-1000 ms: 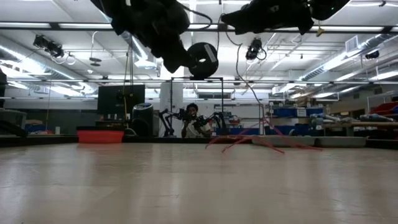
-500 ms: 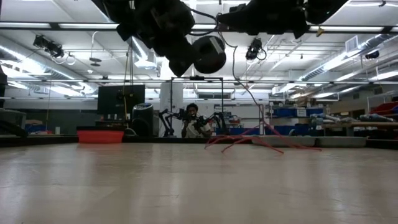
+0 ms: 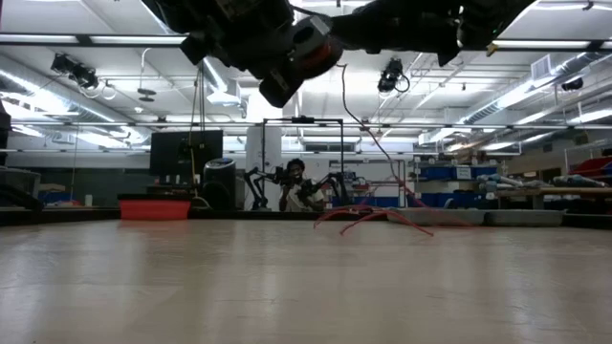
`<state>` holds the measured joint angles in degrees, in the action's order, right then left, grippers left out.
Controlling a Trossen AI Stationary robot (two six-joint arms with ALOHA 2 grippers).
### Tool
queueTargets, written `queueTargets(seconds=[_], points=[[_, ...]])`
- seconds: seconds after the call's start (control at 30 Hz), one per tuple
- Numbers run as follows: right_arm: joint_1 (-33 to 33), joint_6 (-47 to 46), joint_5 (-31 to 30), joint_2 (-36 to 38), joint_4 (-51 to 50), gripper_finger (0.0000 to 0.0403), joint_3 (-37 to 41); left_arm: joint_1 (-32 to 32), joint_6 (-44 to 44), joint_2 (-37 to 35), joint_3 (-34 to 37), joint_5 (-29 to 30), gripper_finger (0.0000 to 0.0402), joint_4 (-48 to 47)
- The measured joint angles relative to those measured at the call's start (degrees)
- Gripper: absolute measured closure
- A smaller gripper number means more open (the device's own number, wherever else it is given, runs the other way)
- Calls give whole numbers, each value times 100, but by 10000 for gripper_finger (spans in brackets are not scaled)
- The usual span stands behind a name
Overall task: Coil cords
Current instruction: Coil the red wire onto the black spool
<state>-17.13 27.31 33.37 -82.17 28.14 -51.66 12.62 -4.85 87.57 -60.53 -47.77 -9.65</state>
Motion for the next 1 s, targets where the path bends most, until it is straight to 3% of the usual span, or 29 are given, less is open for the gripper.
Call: queueTargets(seconds=[0.2,0.47,1.0], points=[[250,-235,-852,-20,52,401,0,-71,127,0,0,-381,401,578],[787,-349,-1389,-22,67,400,0,-85,58,0,0,-393,401,1450],[760,-358,-1220,4,70,400,0,-26,-110,0,0,-324,401,1710]])
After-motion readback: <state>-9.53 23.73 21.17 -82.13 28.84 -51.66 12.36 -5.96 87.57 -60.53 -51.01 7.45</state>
